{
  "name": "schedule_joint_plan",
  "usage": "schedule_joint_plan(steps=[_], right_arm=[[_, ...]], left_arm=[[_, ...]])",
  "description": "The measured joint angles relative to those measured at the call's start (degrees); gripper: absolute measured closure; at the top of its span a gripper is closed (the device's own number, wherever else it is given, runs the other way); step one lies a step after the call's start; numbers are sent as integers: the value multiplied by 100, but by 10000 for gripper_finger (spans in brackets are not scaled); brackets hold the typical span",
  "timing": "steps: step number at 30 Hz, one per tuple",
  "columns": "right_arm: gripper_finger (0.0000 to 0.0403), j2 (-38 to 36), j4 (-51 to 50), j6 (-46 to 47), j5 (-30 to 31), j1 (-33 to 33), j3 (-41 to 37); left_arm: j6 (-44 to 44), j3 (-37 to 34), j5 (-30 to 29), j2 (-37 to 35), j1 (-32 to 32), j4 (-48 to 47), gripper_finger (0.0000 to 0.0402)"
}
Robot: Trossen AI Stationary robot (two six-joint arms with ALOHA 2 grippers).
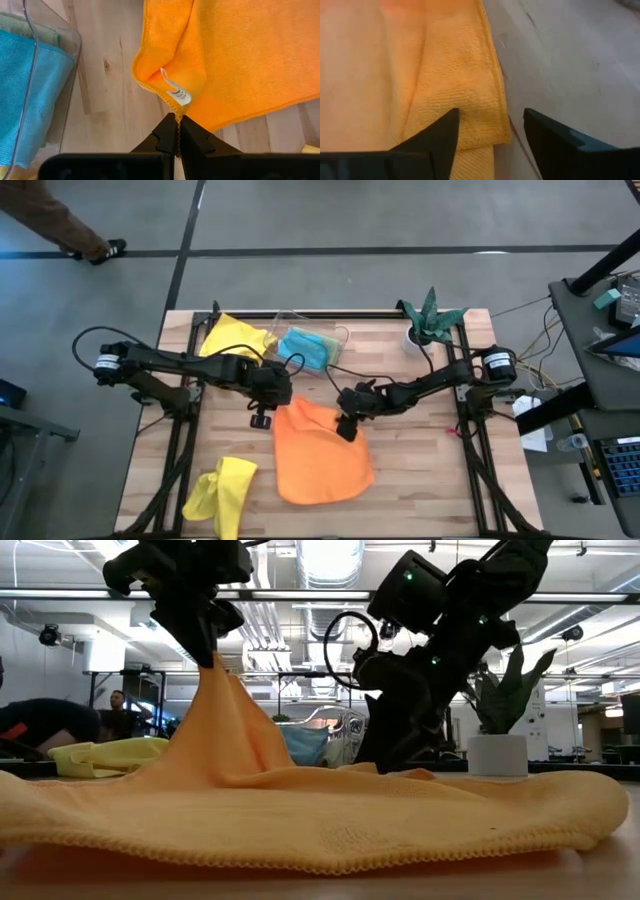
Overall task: Fold microfiber towels
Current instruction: Fold the orange towel
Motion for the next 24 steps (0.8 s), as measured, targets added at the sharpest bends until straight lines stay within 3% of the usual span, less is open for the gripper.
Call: schedule_joint_plan(steps=[5, 10, 14, 21, 24], right_arm=[[159, 15, -8, 92, 12, -35, -108], [171, 83, 128, 111, 146, -37, -210], [225, 118, 157, -10, 176, -37, -223], [373, 64, 172, -195, 71, -50, -227], [388, -22, 97, -230, 76, -55, -239]], left_arm=[[5, -2, 4, 0, 0, 2, 402], [3, -2, 11, 0, 0, 2, 402], [0, -2, 15, 0, 0, 4, 402], [-2, -2, 31, 0, 0, 4, 402], [-2, -2, 31, 0, 0, 4, 402]])
